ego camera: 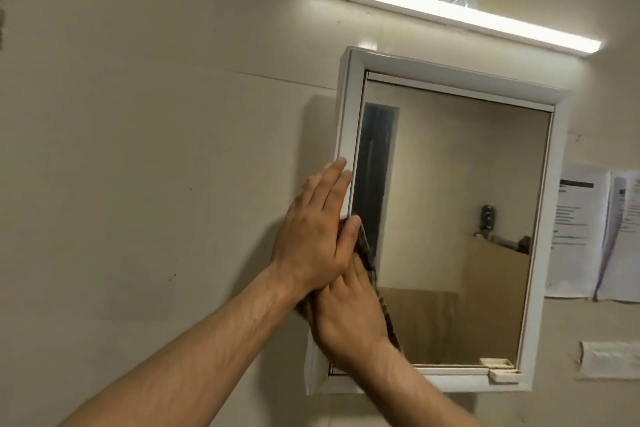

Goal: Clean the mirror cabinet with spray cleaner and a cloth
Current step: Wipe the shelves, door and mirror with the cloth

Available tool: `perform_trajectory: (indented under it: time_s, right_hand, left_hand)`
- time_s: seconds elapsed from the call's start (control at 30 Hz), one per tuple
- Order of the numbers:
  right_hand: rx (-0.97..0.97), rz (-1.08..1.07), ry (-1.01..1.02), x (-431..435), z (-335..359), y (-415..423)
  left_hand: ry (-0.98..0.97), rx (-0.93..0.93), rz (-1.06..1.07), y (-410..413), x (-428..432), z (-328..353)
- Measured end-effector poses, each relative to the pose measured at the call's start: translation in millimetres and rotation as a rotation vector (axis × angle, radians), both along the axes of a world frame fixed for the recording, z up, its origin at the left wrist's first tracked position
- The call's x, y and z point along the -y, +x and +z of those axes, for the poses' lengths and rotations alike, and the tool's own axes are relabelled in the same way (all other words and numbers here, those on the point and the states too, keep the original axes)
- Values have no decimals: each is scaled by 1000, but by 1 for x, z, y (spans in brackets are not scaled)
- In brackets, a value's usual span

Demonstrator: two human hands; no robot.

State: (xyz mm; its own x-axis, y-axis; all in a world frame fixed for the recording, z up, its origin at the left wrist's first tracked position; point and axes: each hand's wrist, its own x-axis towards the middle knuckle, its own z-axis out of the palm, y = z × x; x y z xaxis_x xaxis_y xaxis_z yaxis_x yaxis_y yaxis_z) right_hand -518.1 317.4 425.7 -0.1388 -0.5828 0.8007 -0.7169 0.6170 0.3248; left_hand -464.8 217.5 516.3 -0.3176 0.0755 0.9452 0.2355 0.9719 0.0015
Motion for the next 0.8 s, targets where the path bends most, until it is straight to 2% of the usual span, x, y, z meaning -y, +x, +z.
perform_trajectory:
  time_s: [0.13,0.2,0.27,0.33,0.4,0.5,0.6,0.67,0.73,0.8]
  right_hand:
    - [-72,-124,240,-18,-93,6]
    - [-75,-144,335,-22,-117,5]
    - [-72,-108,353,-25,-119,2]
    - [-30,-49,285,-23,-107,1]
    - [76,3,128,-15,-72,1]
    - [100,51,-150,2,26,-2]
    - [89,53,-263,10,134,-1]
    - [73,29,-281,11,190,0]
    - [36,23,-235,11,221,0]
    - [-33,31,-171,7,232,-5]
  left_hand:
    - [-69,22,29,1,4,-25]
    - [-74,29,26,4,5,-26]
    - [-55,17,4,8,5,-20]
    - [-15,-12,-44,14,4,-11]
    - [79,-56,-128,20,3,-1]
    - [233,-106,-226,28,4,29]
    - [420,-141,-370,32,6,69]
    - [493,-199,-368,33,6,97]
    - [430,-212,-302,30,3,116]
    - [250,-210,-199,22,-2,125]
